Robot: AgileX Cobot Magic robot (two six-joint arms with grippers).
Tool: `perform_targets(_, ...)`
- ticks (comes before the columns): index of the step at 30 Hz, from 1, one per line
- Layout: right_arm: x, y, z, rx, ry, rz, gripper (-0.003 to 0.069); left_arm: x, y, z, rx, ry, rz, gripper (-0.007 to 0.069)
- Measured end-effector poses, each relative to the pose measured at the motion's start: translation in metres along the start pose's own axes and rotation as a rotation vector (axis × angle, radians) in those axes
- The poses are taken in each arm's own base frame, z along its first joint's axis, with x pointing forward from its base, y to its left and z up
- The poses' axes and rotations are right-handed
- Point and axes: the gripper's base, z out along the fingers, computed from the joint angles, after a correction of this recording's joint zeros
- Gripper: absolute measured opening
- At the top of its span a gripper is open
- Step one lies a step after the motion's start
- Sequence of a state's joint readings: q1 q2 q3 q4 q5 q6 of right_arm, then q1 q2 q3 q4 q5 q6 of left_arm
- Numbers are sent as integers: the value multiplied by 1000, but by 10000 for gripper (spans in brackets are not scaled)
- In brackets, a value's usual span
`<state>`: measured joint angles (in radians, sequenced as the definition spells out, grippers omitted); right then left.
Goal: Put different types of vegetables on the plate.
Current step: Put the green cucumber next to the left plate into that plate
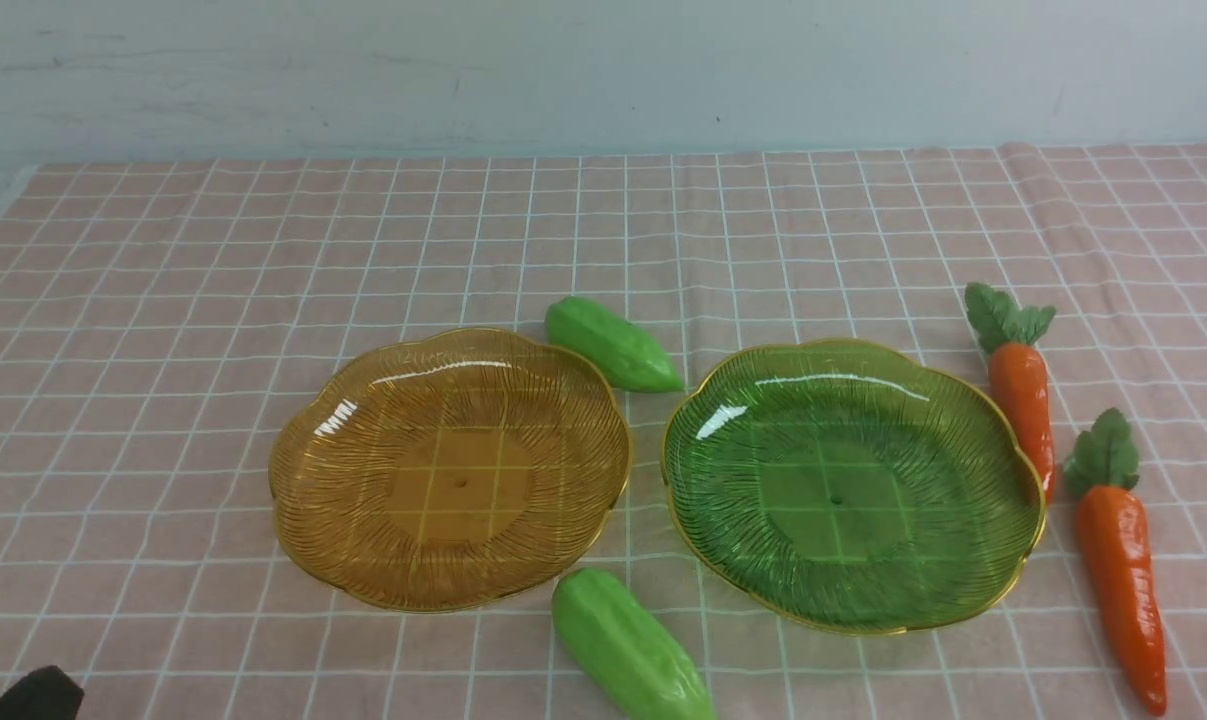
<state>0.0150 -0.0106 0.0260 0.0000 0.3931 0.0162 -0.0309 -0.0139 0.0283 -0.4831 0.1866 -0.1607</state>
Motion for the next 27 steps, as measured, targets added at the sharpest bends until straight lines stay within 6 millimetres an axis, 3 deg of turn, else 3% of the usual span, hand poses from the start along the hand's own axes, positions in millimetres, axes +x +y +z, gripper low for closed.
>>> perform_targets(9, -2, 1, 0, -9, -25, 39, -16, -37, -5, -8, 89, -350, -428, -3)
perform_targets(12, -11, 2, -1, -37, -122, 184, -16, -67, -31, -21, 178, -408, -383, -3)
perform_targets(16, -22, 2, -2, -68, -241, 403, -16, -99, -69, -32, 241, -346, -228, -3)
perform_targets(20, -27, 0, -4, -89, -305, 589, -16, -121, -105, -24, 259, -133, -52, -3)
perform_targets(22, -28, -1, -4, -95, -317, 643, -16, -126, -121, 1, 221, 117, 54, -3)
perform_targets(24, -28, -1, -5, -97, -319, 664, -16, -116, -119, 38, 123, 457, 134, -3)
perform_targets(27, -29, -2, -5, -95, -334, 673, -16, -91, -90, 85, -73, 844, 223, -3)
